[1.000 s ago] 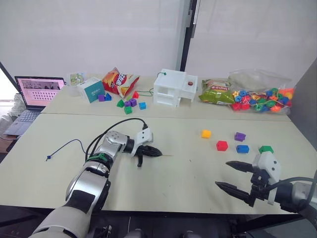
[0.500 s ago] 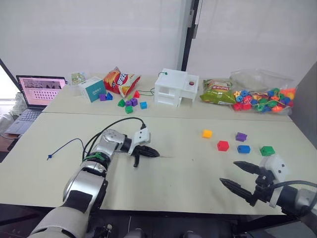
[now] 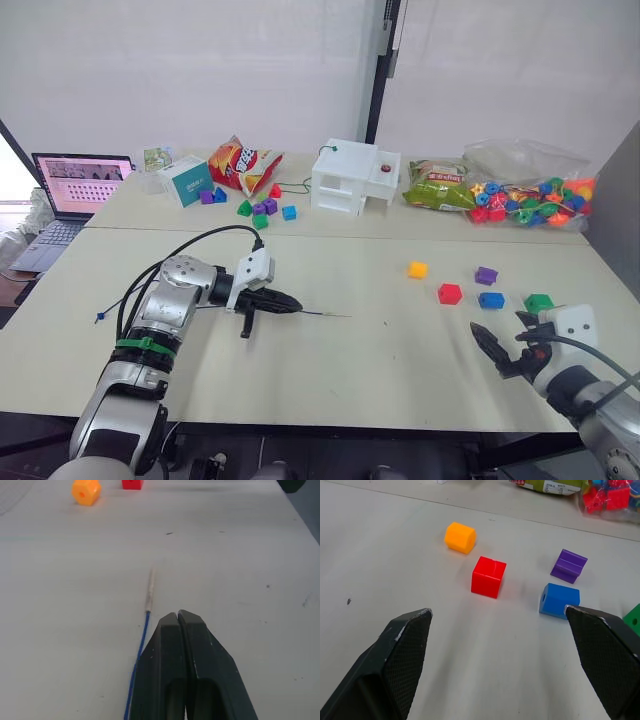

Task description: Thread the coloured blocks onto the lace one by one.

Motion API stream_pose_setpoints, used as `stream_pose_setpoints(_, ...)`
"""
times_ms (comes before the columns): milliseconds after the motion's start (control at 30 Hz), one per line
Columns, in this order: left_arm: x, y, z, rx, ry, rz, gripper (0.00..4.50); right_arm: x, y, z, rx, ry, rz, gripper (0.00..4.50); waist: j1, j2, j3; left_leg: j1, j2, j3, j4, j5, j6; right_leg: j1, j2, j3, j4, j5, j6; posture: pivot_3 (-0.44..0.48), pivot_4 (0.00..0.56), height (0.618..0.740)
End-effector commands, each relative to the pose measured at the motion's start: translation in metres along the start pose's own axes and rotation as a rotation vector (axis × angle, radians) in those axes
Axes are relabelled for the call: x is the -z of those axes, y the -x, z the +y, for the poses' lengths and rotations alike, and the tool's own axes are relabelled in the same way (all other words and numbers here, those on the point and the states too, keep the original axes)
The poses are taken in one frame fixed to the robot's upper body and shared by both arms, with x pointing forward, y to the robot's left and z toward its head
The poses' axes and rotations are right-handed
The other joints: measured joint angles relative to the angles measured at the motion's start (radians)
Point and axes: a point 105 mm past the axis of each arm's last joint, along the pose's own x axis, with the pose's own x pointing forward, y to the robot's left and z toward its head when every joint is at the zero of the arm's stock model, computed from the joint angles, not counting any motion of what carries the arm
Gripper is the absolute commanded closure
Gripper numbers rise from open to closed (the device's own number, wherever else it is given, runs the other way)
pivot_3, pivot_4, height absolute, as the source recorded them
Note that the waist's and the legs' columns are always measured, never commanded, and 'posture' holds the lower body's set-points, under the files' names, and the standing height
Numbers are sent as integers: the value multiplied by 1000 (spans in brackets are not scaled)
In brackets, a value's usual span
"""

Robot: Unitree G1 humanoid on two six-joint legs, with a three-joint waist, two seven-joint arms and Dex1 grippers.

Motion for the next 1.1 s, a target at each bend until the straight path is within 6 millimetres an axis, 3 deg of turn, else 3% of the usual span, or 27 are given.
stream_pose_setpoints(33, 6, -29, 7, -15, -33, 29, 3319, -13, -1, 12, -54, 28, -42, 0, 3, 0, 0, 0, 0, 0, 0, 0, 0, 0, 0, 0, 0, 0, 0, 0, 150, 740)
stream_pose_setpoints(133, 14, -42, 9, 3, -28, 46, 2351, -16, 1, 24, -128, 45, -49, 0, -4, 0, 0, -1, -2, 0, 0, 0, 0, -1, 0, 1, 0, 0, 0, 0, 150, 740)
stream_pose_setpoints(400, 30, -55, 15, -14, -35, 98, 2351, -20, 11, 67, -470, 100, -16, 0, -9, 0, 0, 0, -1, 0, 0, 0, 0, 0, 1, 1, -1, 0, 0, 0, 150, 740)
stream_pose_setpoints(533, 41, -51, 12, 7, -37, 146, 2351, -24, 10, 66, -540, 144, 7, 0, -9, 0, 0, 0, -1, 0, 1, 0, 0, 1, 1, 1, -1, 0, 1, 0, 150, 740)
stream_pose_setpoints(767, 54, -44, 5, 24, -52, 193, 2351, -33, 7, 55, -513, 164, -13, 0, -10, -1, 0, 1, -1, 0, 1, 0, 0, 1, 1, 1, 0, 0, 1, 0, 150, 740)
stream_pose_setpoints(1100, 67, -32, 3, 23, 5, 227, 2351, -34, 7, 57, -506, 158, -21, 0, -16, 0, 0, 2, 1, 0, 0, 0, 0, 1, 2, 1, 0, 0, 1, 0, 150, 740)
